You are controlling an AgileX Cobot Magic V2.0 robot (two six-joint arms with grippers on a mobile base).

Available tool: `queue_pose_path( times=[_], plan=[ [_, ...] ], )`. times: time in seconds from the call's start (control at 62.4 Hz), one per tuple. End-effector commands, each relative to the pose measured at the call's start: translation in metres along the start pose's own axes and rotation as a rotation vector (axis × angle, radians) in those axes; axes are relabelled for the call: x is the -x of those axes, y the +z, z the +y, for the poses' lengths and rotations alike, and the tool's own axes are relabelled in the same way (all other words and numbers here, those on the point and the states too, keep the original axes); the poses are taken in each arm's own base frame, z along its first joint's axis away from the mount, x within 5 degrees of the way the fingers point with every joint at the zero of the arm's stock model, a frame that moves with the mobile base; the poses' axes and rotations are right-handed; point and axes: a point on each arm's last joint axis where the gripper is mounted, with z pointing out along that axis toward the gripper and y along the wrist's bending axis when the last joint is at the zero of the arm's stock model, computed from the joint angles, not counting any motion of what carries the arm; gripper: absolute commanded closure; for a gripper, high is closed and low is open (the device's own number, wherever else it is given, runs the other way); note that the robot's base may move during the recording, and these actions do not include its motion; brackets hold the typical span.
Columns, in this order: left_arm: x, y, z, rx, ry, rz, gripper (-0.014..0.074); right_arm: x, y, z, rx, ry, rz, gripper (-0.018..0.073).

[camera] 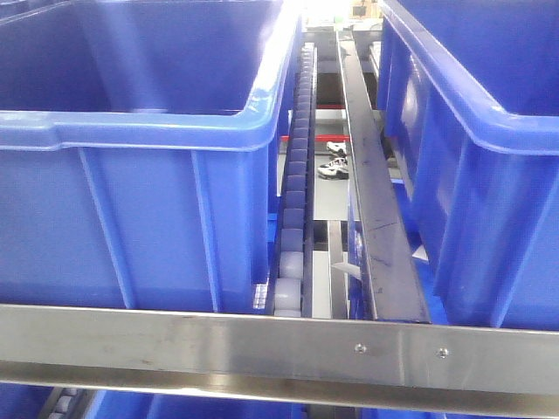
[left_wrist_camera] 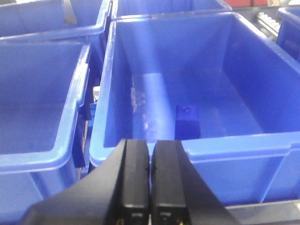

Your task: Pick and sort blue part to right shelf

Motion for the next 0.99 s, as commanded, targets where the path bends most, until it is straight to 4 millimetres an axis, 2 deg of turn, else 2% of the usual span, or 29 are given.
queue_pose_path(
  times=[0.0, 0.192, 0.977],
  plan=[
    [0.015, -0.001, -0.001, -0.021, -0.01, -0.101, 0.0471, 0.011, -0.016, -0.001, 0.013, 0.008, -0.141, 0.0526],
    [0.014, -0.001, -0.001, -0.02, -0.009, -0.095, 0.0471, 0.008, -0.034, 0.0, 0.072, 0.089, -0.222, 0.0526],
    [0.014, 0.0, -0.003, -0.024, -0.031, -0.103, 0.0471, 0.009, -0.035, 0.001, 0.095, 0.112, -0.239, 0.0526]
  ],
)
